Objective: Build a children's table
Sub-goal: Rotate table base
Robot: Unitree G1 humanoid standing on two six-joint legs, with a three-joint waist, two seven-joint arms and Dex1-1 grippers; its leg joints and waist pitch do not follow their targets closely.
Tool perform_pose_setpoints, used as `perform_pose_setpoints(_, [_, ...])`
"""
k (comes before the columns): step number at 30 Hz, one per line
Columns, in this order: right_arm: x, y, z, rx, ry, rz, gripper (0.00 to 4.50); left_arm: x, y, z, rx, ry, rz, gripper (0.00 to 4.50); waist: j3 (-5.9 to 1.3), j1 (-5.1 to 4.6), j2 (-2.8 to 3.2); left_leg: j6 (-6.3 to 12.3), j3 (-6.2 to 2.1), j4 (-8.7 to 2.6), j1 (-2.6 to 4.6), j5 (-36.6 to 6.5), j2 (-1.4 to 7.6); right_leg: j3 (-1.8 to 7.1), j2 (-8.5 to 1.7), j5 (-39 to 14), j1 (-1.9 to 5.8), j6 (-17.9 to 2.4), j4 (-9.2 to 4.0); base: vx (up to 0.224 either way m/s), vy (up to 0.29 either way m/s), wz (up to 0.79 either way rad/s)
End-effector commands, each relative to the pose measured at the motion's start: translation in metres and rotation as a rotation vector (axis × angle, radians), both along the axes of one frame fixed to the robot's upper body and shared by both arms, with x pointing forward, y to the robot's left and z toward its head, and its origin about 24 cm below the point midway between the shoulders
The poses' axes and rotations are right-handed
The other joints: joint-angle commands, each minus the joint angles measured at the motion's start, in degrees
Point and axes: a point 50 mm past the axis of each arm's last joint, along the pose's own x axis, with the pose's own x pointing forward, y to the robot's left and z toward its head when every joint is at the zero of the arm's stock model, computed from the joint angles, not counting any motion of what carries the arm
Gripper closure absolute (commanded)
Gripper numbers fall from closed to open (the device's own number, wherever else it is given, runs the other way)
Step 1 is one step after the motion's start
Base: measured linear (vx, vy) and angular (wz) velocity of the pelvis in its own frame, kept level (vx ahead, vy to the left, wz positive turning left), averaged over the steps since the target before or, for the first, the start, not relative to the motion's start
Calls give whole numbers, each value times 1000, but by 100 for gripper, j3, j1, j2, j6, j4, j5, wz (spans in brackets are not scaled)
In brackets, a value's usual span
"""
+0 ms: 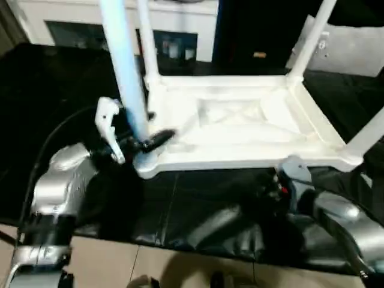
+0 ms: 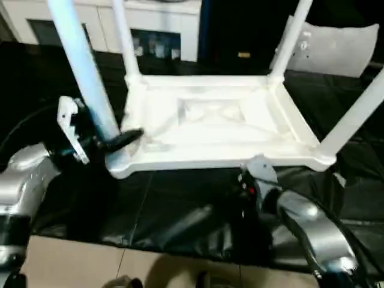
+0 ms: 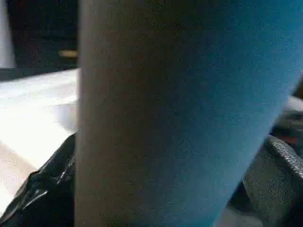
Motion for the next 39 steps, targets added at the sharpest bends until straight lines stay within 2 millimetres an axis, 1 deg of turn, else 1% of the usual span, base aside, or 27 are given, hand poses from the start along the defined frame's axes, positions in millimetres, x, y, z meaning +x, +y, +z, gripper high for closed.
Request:
perform_pose_setpoints(1, [7, -11, 1, -40, -23, -88, 0, -12, -11, 3, -17, 52, -189, 11, -400, 36, -14, 254, -88, -419, 104, -1247, 287, 326, -394, -1975, 277, -1008, -403, 0, 0, 0])
perform_pose_setpoints(2, [9, -14, 0, -48, -26, -113, 0, -16, -13, 3, -16, 72, -229, 11, -409, 44, 0, 263, -90, -418, 101, -1173, 286, 331, -407, -1855, 295, -1068, -370, 0, 0, 0])
perform_pose_setpoints(3, [10, -17, -1, -53, -33, -137, 0, -22, -14, 0, -9, 105, -274, 11, -407, 36, 0, 275, -94, -432, 74, -1080, 293, 329, -400, -1690, 322, -1155, -340, 0, 0, 0])
perform_pose_setpoints(4, [11, -18, -2, -53, -37, -146, 0, -25, -15, -2, -1, 129, -302, 11, -410, 37, -9, 278, -82, -421, 91, -1038, 300, 336, -412, -1597, 321, -1221, -331, 0, 0, 0])
perform_pose_setpoints(6, [12, -19, -4, -52, -40, -147, 0, -35, -16, -8, 14, 174, -374, 11, -399, 25, 2, 287, -77, -416, 90, -1080, 295, 336, -415, -1652, 331, -1242, -328, 0, 0, 0])
perform_pose_setpoints(7, [14, -17, -5, -52, -48, -141, 0, -43, -19, -12, 18, 206, -419, 11, -382, 3, -1, 293, -69, -425, 83, -1144, 283, 331, -395, -1786, 335, -1197, -357, 0, 0, 0])
perform_pose_setpoints(8, [14, -17, -4, -50, -51, -139, 0, -45, -20, -12, 17, 210, -428, 11, -384, -3, -2, 279, -71, -421, 91, -1181, 286, 332, -400, -1834, 336, -1191, -350, 0, 0, 0])
perform_pose_setpoints(9, [17, -11, -3, -33, -67, -119, 0, -55, -29, -13, 5, 238, -487, 11, -377, -17, -1, 259, -76, -428, 84, -1238, 293, 331, -408, -1948, 346, -1170, -367, 0, 0, 0])
perform_pose_setpoints(10, [18, -10, -3, -32, -69, -117, 0, -56, -30, -13, 3, 241, -492, 11, -359, -36, -3, 238, -82, -439, 68, -1290, 295, 326, -402, -2057, 352, -1150, -375, 0, 0, 0])
perform_pose_setpoints(11, [20, -4, -1, -22, -79, -100, 0, -62, -38, -13, -5, 239, -519, 11, -343, -31, 11, 229, -76, -439, 99, -1393, 289, 323, -392, -2200, 322, -1107, -406, 0, 0, 0])
perform_pose_setpoints(12, [22, 0, 0, -16, -85, -90, 0, -65, -43, -13, -9, 235, -534, 11, -326, -56, -21, 195, -90, -450, 101, -1529, 292, 319, -395, -2441, 330, -1044, -411, 0, 0, 0])
perform_pose_setpoints(13, [22, 1, 0, -16, -86, -89, 0, -65, -43, -13, -9, 234, -534, 11, -299, -65, -12, 156, -88, -451, 128, -1692, 286, 311, -387, -2745, 300, -934, -467, 0, 0, 0])
perform_pose_setpoints(14, [26, 9, 2, -7, -99, -67, 0, -68, -52, -14, -12, 217, -540, 11, -286, -92, -28, 107, -104, -450, 142, -1855, 277, 295, -384, -3047, 293, -814, -489, 0, 0, 0])
perform_pose_setpoints(15, [27, 13, 3, -2, -103, -56, 0, -68, -55, -15, -15, 210, -538, 11, -281, -104, -39, 93, -108, -453, 144, -1910, 273, 286, -388, -3194, 293, -753, -515, 0, 0, 0])
perform_pose_setpoints(16, [28, 16, 3, 1, -107, -45, 0, -67, -58, -15, -16, 201, -530, 11, -269, -136, -41, 59, -124, -447, 144, -2033, 257, 264, -388, -3466, 284, -627, -553, 0, 0, 0])
perform_pose_setpoints(17, [30, 22, 3, 8, -112, -28, 0, -67, -61, -15, -14, 191, -528, 11, -277, -146, -45, 41, -128, -436, 156, -2054, 253, 262, -396, -3549, 277, -562, -568, 0, 0, 0])
perform_pose_setpoints(19, [34, 31, 3, 17, -123, 1, 0, -68, -66, -16, -12, 183, -522, 11, -271, -204, -52, 28, -157, -441, 121, -2096, 239, 240, -398, -3761, 282, -397, -593, 0, 0, 0])
perform_pose_setpoints(20, [36, 37, 3, 22, -128, 22, 0, -66, -69, -16, -18, 174, -506, 11, -273, -213, -65, 26, -154, -435, 130, -2119, 237, 234, -393, -3808, 273, -363, -607, 0, 0, 0])
perform_pose_setpoints(21, [39, 44, 4, 31, -133, 39, 0, -66, -72, -15, -28, 171, -500, 11, -272, -229, -60, 22, -152, -418, 150, -2158, 227, 225, -393, -3865, 248, -344, -620, 0, 0, 0])
perform_pose_setpoints(23, [42, 56, 4, 42, -140, 70, 0, -66, -77, -15, -33, 167, -495, 11, -277, -247, -62, 23, -158, -415, 152, -2165, 224, 222, -384, -3848, 238, -352, -616, 0, 0, 0])
perform_pose_setpoints(24, [43, 67, 4, 58, -139, 104, 0, -69, -82, -14, -38, 168, -508, 11, -268, -261, -59, 32, -158, -420, 152, -2201, 227, 219, -379, -3854, 231, -339, -628, 0, 0, 0])
perform_pose_setpoints(27, [44, 77, 2, 62, -139, 135, 0, -70, -89, -13, -52, 165, -517, 11, -277, -306, -77, 27, -174, -438, 118, -2212, 240, 228, -385, -3723, 253, -367, -594, 0, 0, 0])
perform_pose_setpoints(30, [46, 87, 0, 63, -141, 155, 0, -71, -96, -14, -58, 152, -513, 11, -288, -321, -72, 63, -159, -437, 124, -2119, 255, 260, -387, -3441, 245, -511, -564, 0, 0, 0])
perform_pose_setpoints(33, [49, 98, 0, 83, -142, 170, 0, -71, -103, -14, -62, 137, -514, 11, -304, -328, -57, 99, -148, -447, 105, -1979, 269, 288, -384, -3072, 266, -678, -522, 0, 0, 0])
perform_pose_setpoints(35, [49, 101, -2, 85, -141, 172, 0, -70, -105, -14, -60, 128, -506, 11, -313, -329, -66, 121, -136, -444, 92, -1889, 271, 300, -387, -2877, 282, -774, -494, 0, 0, 0])
perform_pose_setpoints(37, [51, 109, -5, 94, -136, 170, 0, -61, -109, -16, -42, 82, -434, 11, -307, -326, -65, 143, -131, -448, 87, -1835, 272, 302, -384, -2830, 293, -812, -490, 0, 0, 0])
perform_pose_setpoints(39, [53, 113, -7, 112, -131, 154, 0, -50, -111, -17, -31, 57, -352, 11, -301, -324, -57, 129, -124, -442, 108, -1888, 271, 301, -380, -2883, 275, -799, -511, 0, 0, 0])
